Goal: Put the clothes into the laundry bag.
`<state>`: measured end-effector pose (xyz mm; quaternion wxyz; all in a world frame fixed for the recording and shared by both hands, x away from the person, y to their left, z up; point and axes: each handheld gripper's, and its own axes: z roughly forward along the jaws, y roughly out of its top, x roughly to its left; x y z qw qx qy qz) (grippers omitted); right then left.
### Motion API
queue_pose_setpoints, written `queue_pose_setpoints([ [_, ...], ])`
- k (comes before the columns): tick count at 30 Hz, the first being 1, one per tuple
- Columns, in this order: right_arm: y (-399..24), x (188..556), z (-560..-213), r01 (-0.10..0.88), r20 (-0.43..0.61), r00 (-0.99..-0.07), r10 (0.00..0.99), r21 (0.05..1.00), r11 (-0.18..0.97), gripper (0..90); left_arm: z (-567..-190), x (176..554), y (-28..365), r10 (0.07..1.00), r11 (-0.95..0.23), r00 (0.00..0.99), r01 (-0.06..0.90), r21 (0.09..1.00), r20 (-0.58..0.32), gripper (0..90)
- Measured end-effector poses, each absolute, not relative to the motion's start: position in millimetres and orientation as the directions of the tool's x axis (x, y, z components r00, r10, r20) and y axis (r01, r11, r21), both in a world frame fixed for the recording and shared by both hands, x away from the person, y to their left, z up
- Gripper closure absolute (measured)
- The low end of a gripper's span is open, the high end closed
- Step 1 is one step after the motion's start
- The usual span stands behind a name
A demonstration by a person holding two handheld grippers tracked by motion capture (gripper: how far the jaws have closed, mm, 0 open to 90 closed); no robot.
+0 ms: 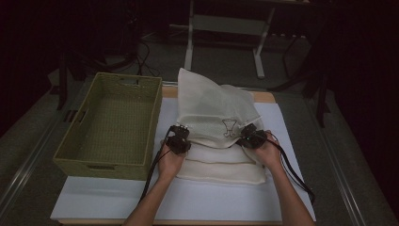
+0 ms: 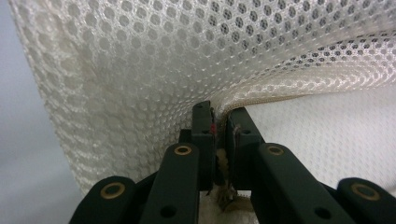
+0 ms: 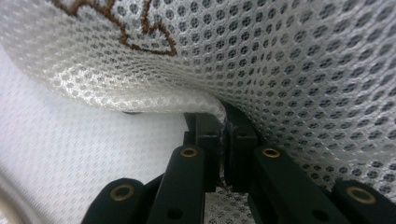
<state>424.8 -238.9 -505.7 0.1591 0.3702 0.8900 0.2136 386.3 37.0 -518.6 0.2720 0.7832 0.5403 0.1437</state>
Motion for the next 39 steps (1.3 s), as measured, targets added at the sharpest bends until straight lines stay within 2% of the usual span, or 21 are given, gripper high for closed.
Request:
queue_pose_setpoints([
  [7, -237, 432, -507, 0.609, -0.132, -0.641, 0.756, 0.512, 0.606, 86.4, -520, 394, 36, 0.935, -0.233, 0.344, 0.773, 0.590, -0.081, 83.2],
  [14, -237, 431, -508, 0.608, -0.136, -0.637, 0.759, 0.518, 0.602, 83.8, -520, 390, 35, 0.936, -0.246, 0.347, 0.768, 0.591, -0.061, 82.7],
  [17, -240, 427, -507, 0.589, -0.126, -0.662, 0.739, 0.523, 0.617, 75.3, -519, 389, 35, 0.934, -0.255, 0.353, 0.767, 0.589, -0.057, 82.5],
  [21, -248, 414, -504, 0.546, -0.104, -0.707, 0.699, 0.548, 0.634, 57.9, -518, 388, 38, 0.932, -0.262, 0.359, 0.768, 0.584, -0.054, 81.8],
  [24, -255, 402, -504, 0.505, -0.118, -0.733, 0.669, 0.564, 0.653, 54.7, -518, 388, 39, 0.931, -0.261, 0.359, 0.771, 0.581, -0.058, 81.3],
  [27, -260, 395, -500, 0.480, -0.150, -0.733, 0.663, 0.577, 0.661, 59.8, -516, 384, 39, 0.935, -0.255, 0.350, 0.773, 0.581, -0.056, 81.1],
  [29, -263, 390, -497, 0.475, -0.176, -0.728, 0.663, 0.568, 0.672, 73.2, -514, 378, 42, 0.932, -0.250, 0.356, 0.772, 0.584, -0.071, 80.7],
  [31, -269, 385, -495, 0.459, -0.165, -0.738, 0.654, 0.588, 0.666, 80.6, -512, 370, 44, 0.925, -0.263, 0.373, 0.762, 0.592, -0.069, 80.0],
  [33, -275, 380, -490, 0.454, -0.139, -0.736, 0.663, 0.625, 0.635, 84.4, -508, 359, 44, 0.917, -0.285, 0.395, 0.747, 0.600, -0.057, 80.1],
  [39, -290, 364, -476, 0.428, -0.059, -0.761, 0.646, 0.703, 0.568, 86.5, -494, 326, 48, 0.901, -0.326, 0.434, 0.697, 0.639, -0.013, 82.2],
])
